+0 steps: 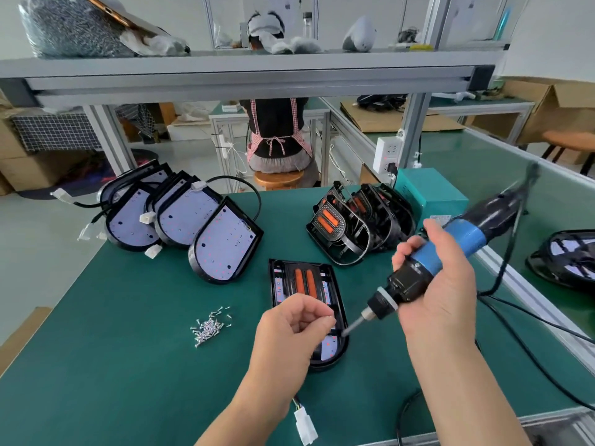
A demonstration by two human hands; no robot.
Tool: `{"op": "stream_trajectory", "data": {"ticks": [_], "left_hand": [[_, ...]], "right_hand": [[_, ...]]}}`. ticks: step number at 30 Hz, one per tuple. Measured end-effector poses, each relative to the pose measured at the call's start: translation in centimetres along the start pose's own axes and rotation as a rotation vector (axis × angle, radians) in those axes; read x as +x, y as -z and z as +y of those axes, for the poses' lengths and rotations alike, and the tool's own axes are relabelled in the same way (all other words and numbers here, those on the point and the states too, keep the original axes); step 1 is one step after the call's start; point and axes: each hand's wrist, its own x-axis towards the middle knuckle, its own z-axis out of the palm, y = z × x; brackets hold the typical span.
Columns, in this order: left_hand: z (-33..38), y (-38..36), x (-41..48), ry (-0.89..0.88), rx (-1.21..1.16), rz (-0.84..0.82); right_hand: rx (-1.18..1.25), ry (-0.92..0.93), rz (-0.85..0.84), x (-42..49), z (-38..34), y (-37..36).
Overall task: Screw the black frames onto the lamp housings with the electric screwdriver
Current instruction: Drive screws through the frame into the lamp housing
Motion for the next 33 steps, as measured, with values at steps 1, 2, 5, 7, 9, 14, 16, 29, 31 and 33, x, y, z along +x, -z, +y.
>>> {"op": "stream_trajectory", "data": {"ticks": [1, 2, 5, 7, 9, 14, 16, 29, 31, 33], "left_hand": [[0.0, 0.0, 0.0, 0.018, -0.035, 0.001], [0.0, 0.0, 0.0, 0.039, -0.076, 0.003], [0.1, -0.1, 0.0, 0.093, -0.207, 0.009], [0.2, -0.1, -0.1, 0.127, -0.300, 0.004], [0.4, -0.2, -0.2, 0.153, -0.388, -0.007], [0.7, -0.1, -0.3, 0.175, -0.524, -0.041], [0.5, -0.1, -0.2, 0.175, -0.530, -0.056], [0.2, -0.4, -0.2, 0.157, -0.520, -0.013], [0.1, -0.5, -0.3, 0.116, -0.458, 0.018], [-0.4, -0.8, -0.3, 0.042, -0.341, 0.075]], "right_hand": [[0.003, 0.042, 0.008, 0.0, -0.2, -0.4], [0.003, 0.069, 0.019, 0.1, -0.3, -0.7], [0.004, 0.120, 0.049, 0.0, -0.2, -1.2], [-0.022, 0.173, 0.040, -0.1, 0.0, -1.5], [-0.041, 0.220, 0.024, -0.2, 0.2, -1.7], [-0.056, 0.260, 0.019, -0.1, 0.5, -1.7], [-0.064, 0.269, 0.021, 0.0, 0.6, -1.6], [-0.055, 0.250, 0.025, 0.0, 1.0, -1.4], [-0.056, 0.250, 0.031, 0.0, 1.1, -1.3], [-0.061, 0.247, 0.041, 0.0, 1.1, -1.4]]}}
